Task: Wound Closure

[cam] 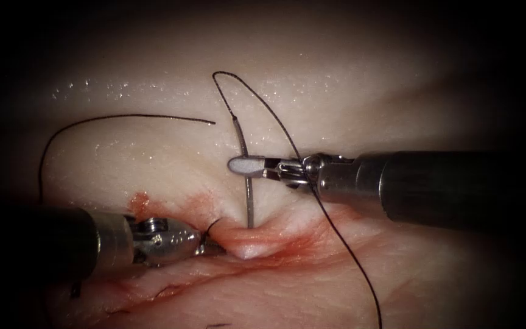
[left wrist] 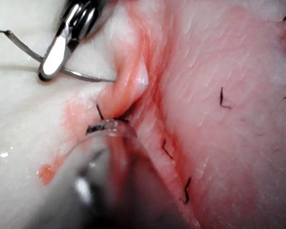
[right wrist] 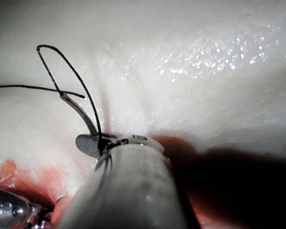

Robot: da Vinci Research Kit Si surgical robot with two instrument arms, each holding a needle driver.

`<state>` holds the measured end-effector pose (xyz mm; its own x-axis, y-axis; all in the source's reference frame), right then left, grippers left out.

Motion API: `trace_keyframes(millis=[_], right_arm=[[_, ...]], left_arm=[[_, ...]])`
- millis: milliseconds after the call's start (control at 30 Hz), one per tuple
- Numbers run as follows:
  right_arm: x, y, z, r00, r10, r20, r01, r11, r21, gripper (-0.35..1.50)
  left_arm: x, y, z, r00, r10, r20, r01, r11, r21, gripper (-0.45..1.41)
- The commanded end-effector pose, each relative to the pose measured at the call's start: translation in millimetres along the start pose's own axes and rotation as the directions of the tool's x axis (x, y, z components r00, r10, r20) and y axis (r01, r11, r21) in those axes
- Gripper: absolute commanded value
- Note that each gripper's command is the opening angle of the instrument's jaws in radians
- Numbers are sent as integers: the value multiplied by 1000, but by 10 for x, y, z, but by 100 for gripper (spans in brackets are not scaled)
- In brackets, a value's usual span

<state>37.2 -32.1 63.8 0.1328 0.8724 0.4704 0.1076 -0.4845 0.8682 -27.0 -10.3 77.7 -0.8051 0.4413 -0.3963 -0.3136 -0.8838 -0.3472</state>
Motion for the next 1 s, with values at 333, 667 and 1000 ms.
trace_keyframes(millis=[333,667,1000], right_arm=[[-20,14,8,999,36,22,-35,999,-14,-35],[-37,10,6,999,50,20,-50,999,-9,-35],[-51,6,2,998,52,31,-51,998,-21,-35]], left_arm=[[1,0,7,1000,0,0,0,1000,1,19],[2,0,7,1000,0,1,0,1000,3,19],[2,-1,5,1000,-1,2,1,1000,3,19]])
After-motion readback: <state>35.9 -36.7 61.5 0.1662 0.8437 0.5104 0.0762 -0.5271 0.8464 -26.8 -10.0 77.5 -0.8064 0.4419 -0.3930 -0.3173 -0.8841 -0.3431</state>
